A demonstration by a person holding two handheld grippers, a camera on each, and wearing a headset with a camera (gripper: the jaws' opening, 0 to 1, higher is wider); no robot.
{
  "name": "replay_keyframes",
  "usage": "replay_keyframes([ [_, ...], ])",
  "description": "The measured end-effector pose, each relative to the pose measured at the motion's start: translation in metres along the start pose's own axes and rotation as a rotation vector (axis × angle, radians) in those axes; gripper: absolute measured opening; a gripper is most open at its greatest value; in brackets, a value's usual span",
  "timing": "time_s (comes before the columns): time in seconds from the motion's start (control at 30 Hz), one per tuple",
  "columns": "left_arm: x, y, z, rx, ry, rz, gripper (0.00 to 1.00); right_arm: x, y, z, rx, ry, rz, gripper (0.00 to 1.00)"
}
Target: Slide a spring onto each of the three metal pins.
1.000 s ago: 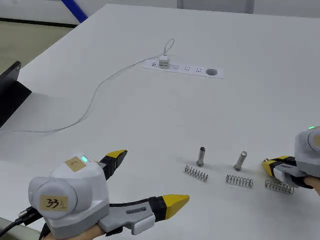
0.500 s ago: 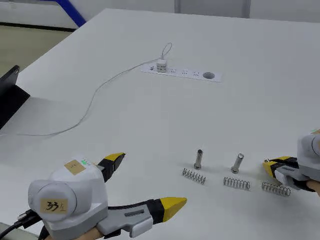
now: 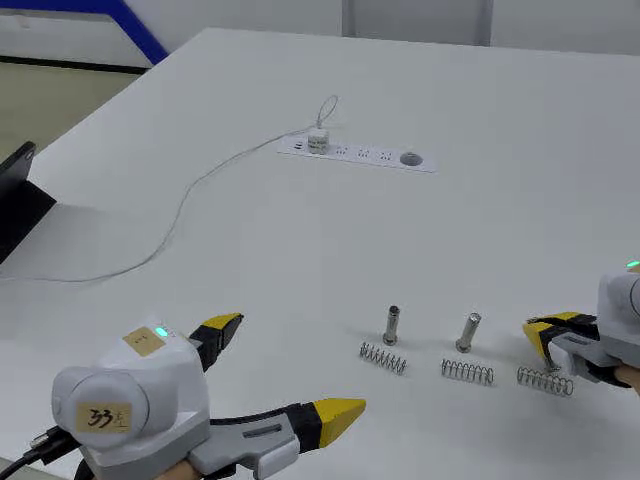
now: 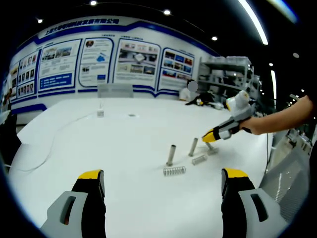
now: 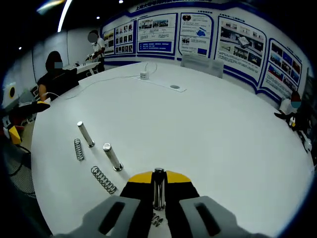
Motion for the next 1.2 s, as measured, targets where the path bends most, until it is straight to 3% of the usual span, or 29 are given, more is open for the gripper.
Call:
replay_keyframes([
  [0.5, 0.001, 0.001, -0.002, -0.009, -0.014, -0.010, 1.00, 0.008, -0.006, -0.001, -0.003, -0.025, 0.006, 0.07],
  [1.0, 0.000, -0.002, -0.001, -0.021, -0.004, 0.001, 1.00, 0.016, 0.000, -0.001, 0.002, -0.049, 0.005, 0.07],
  [1.13, 0.001, -0.002, -0.001, -0.019, -0.006, 0.000, 1.00, 0.020, 0.004, 0.003, -0.032, -0.080, 0.009, 0.08],
  [1.2, 0.001, -0.001, -0.001, -0.020, -0.005, -0.001, 1.00, 0.022, 0.005, 0.005, -0.014, -0.088, 0.014, 0.08],
])
Point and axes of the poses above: the centre of the closed fingertips' face, and the gripper's own axes: x roughly backward along the fingers, y roughly to its left, z roughly out of its underside, the point moved 7 cm from there along x, roughly backward along the fingers, and after that the axes turned 12 degrees about x, right-handed, at the moved point
